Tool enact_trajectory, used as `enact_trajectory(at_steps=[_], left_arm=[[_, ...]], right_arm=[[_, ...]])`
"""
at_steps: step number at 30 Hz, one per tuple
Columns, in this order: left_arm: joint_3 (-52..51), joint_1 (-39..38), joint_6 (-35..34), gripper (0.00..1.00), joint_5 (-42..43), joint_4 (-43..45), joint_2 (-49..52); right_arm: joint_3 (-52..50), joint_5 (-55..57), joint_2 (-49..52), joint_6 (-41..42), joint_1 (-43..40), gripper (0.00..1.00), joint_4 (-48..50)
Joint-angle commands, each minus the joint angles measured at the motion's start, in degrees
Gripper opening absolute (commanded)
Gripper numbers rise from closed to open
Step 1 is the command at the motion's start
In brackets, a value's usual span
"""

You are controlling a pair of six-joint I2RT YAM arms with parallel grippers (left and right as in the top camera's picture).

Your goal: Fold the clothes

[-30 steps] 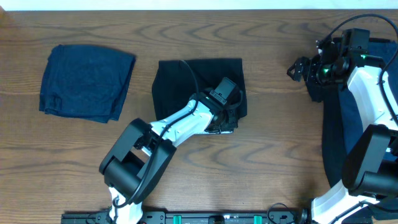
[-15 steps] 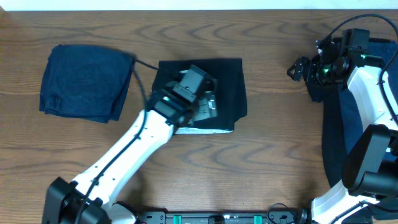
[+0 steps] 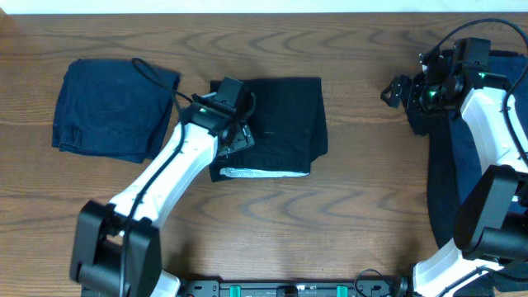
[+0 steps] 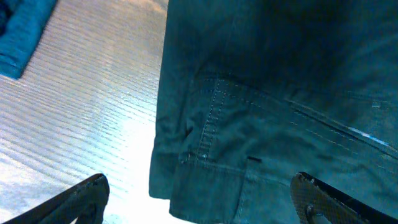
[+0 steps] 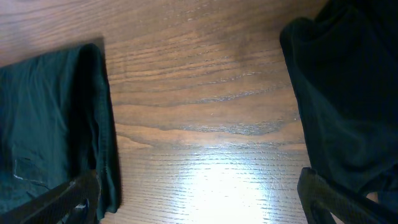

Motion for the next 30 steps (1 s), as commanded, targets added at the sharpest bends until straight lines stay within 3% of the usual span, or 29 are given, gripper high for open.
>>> enact_trajectory(at_steps=[1,5,12,30], left_arm=[[-0.72,-0.02,0.09,0.95,-1.29,0.33,2.73],[-0.72,-0.02,0.09,1.00,-1.29,1.33,5.49],[-0.76,-0.02,1.64,0.98,4.74,4.35,9.01],[-1.09,0.83,2.32,0.98,7.74,4.37,11.21]], right_arm=[[0.52,-0.04,0.00,-0.11,-0.09,0.99,-0.15],[0.52,-0.04,0.00,-0.11,-0.09,0.99,-0.15],[0.52,-0.04,0.00,-0.11,-0.09,0.99,-0.15],[0.52,-0.04,0.00,-0.11,-0.09,0.99,-0.15]])
